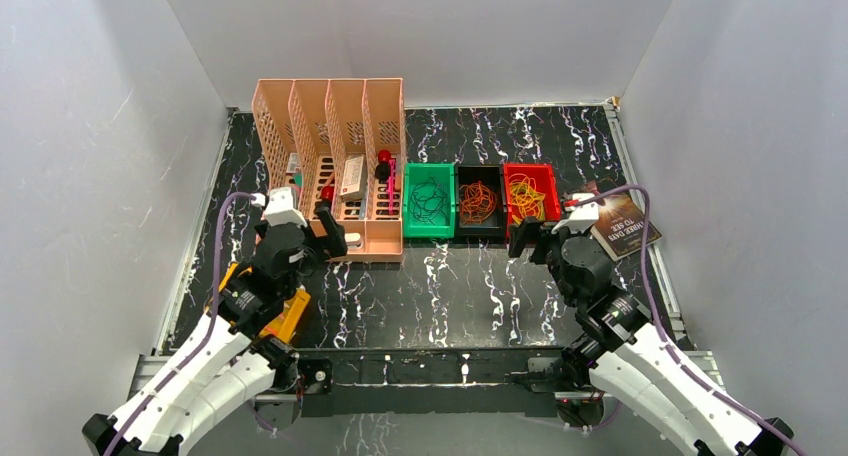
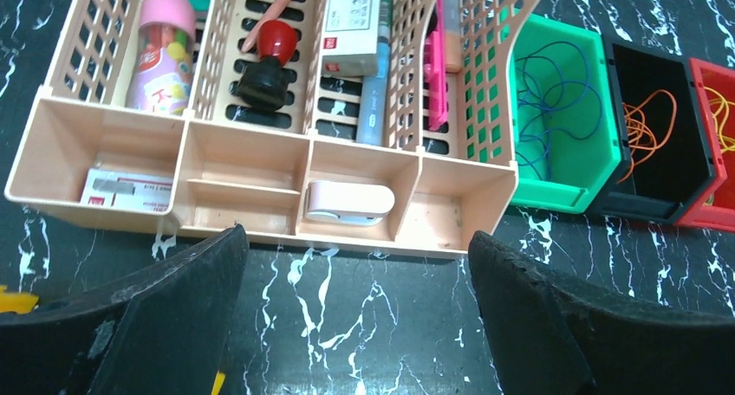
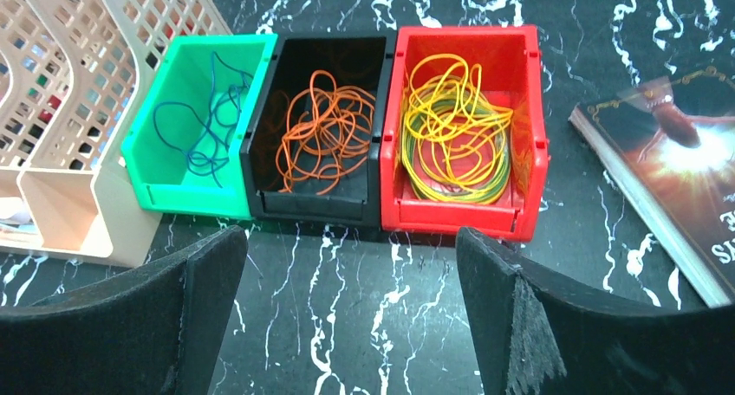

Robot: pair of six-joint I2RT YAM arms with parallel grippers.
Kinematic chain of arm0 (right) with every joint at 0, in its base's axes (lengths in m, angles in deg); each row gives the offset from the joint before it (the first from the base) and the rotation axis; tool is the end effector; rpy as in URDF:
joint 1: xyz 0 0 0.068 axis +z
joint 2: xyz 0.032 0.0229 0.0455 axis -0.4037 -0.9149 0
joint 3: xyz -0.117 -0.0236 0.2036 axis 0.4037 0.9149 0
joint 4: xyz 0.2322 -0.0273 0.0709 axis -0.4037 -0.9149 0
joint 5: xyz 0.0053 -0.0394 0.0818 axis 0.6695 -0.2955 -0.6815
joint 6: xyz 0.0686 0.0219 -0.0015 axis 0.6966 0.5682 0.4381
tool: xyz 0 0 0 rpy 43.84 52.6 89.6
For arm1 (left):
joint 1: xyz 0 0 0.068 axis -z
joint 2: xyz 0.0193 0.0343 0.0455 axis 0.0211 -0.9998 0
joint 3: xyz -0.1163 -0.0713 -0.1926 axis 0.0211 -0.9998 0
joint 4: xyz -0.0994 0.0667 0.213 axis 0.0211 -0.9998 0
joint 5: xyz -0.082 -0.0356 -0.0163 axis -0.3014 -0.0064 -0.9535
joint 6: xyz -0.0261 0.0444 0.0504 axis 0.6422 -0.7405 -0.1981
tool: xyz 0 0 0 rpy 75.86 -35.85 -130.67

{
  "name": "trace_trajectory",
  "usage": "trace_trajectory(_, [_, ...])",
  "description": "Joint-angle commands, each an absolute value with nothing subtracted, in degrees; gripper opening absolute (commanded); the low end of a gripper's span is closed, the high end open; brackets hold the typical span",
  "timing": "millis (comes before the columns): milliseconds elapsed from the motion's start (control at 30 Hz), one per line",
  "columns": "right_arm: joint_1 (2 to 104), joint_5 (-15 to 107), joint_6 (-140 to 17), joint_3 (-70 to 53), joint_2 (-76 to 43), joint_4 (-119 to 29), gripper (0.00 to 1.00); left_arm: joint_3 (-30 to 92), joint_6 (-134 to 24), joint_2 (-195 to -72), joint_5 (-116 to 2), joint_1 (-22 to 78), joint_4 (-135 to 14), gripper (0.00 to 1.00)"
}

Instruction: Untangle the cables

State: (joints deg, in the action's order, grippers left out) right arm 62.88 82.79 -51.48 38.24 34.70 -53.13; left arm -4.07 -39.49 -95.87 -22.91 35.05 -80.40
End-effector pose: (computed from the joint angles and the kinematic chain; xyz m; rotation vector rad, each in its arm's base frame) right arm 0.1548 0.0877 0.2614 0.0479 1.7239 0.2778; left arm 0.1712 -0.0833 0.2709 -0.2023 1.8511 -0.3139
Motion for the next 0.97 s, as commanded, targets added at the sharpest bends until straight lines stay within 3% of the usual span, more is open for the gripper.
trace_trajectory(0, [62.85,83.86,-48.32,39.41,35.06,-49.36,0.98,-4.97,-34.00,-94.95,-19.09,34.71,-85.22,0.98])
trace_trajectory(267, [62.91,89.58,-44.19,39.15,31.37,-49.25,0.98,-7.21,-32.44,-90.94,-15.96,34.70,-85.52,0.98])
trace_trajectory(933, [62.84,90.80,-43.17,39.83,31.10,-49.40,0.98,-4.26,-32.17,-86.32,-2.78,34.71,-91.90,0.98])
